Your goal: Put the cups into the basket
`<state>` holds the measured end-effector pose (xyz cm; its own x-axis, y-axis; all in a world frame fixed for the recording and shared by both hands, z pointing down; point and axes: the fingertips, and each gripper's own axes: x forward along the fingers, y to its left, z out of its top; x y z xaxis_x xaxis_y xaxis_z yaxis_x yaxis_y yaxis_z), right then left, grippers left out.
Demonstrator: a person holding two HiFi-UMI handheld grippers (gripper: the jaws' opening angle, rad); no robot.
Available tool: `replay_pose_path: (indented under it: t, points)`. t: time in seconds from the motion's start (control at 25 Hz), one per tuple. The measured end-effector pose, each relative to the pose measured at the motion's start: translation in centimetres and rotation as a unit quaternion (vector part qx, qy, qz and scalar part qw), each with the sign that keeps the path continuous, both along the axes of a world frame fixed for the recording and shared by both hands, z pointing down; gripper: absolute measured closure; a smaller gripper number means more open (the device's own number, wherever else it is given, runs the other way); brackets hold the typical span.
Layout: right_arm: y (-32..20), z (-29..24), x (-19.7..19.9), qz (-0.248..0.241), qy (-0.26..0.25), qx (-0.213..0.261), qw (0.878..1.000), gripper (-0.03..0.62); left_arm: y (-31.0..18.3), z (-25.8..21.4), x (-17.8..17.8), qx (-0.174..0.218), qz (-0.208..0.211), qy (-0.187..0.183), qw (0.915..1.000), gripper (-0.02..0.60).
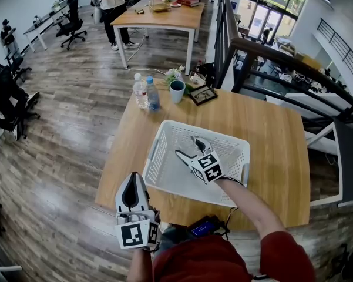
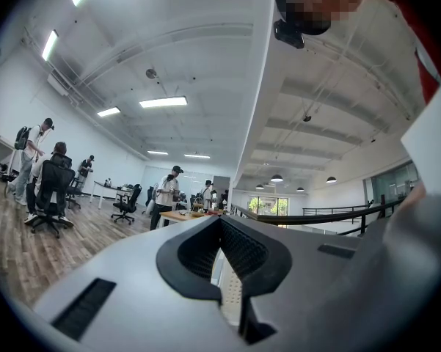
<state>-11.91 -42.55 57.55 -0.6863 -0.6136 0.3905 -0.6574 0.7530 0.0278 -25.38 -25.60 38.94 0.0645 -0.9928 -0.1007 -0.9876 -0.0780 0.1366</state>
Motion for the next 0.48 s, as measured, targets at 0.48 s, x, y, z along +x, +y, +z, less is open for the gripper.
replay_pose_path:
  t: [0.48]
  points:
    - [0.18, 0.1, 0.55, 0.007, 0.004, -0.003, 1.0, 0.264, 0.22, -0.26, -0.03, 0.005, 0.002, 0.003, 1.0, 0.581]
